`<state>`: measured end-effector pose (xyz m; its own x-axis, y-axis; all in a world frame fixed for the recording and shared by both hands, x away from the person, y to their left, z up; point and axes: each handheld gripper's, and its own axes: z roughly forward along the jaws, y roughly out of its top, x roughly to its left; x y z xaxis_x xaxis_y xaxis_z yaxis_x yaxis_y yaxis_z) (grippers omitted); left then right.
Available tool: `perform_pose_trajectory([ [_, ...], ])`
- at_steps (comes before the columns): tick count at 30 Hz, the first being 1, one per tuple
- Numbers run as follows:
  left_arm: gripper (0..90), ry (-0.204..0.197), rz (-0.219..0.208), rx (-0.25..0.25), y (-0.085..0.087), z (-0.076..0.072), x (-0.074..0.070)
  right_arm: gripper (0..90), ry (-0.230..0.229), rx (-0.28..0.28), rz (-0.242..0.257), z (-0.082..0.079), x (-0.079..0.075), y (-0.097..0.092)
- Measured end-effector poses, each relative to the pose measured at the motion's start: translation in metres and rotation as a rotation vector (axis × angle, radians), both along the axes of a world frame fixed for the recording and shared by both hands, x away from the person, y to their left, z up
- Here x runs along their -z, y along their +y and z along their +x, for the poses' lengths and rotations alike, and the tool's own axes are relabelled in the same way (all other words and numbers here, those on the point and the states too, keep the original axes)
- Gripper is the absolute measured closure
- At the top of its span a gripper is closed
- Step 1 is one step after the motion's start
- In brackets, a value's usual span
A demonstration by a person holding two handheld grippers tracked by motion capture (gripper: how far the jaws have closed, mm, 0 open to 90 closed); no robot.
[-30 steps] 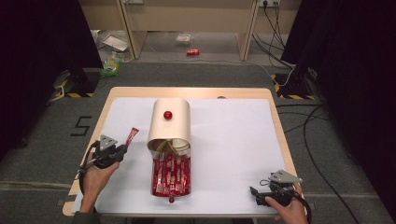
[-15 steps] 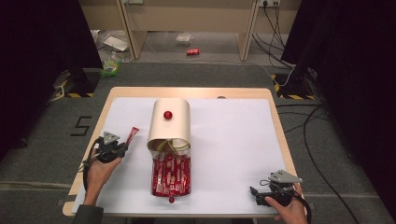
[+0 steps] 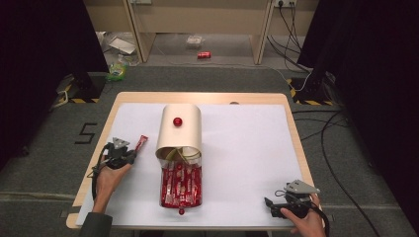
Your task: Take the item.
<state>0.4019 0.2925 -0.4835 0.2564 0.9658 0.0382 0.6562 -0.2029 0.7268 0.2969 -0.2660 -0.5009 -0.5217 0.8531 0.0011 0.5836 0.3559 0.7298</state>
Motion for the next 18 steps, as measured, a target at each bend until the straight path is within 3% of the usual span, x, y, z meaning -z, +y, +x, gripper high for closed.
perform_pose_trajectory([
  [7, 79.4, 0.018, 0.01, 0.0, 0.0, 0.0, 0.001, 1.0, 0.0, -0.001, 0.0, 0.0, 0.0, 0.0],
  [12, 62.0, 0.017, 0.021, 0.021, -0.002, -0.003, 0.0, 0.9, -0.001, -0.001, -0.001, 0.0, 0.0, 0.0],
  [13, 62.0, 0.013, 0.016, 0.022, -0.002, -0.004, -0.001, 0.9, -0.001, -0.002, -0.001, 0.0, 0.0, 0.0],
  [15, 50.7, -0.006, 0.006, 0.016, -0.002, -0.009, -0.006, 0.9, 0.0, 0.0, 0.0, 0.0, 0.0, 0.0],
  [18, 43.8, -0.018, -0.019, 0.025, -0.001, -0.015, -0.01, 0.9, -0.001, -0.001, -0.002, 0.0, 0.0, 0.0],
])
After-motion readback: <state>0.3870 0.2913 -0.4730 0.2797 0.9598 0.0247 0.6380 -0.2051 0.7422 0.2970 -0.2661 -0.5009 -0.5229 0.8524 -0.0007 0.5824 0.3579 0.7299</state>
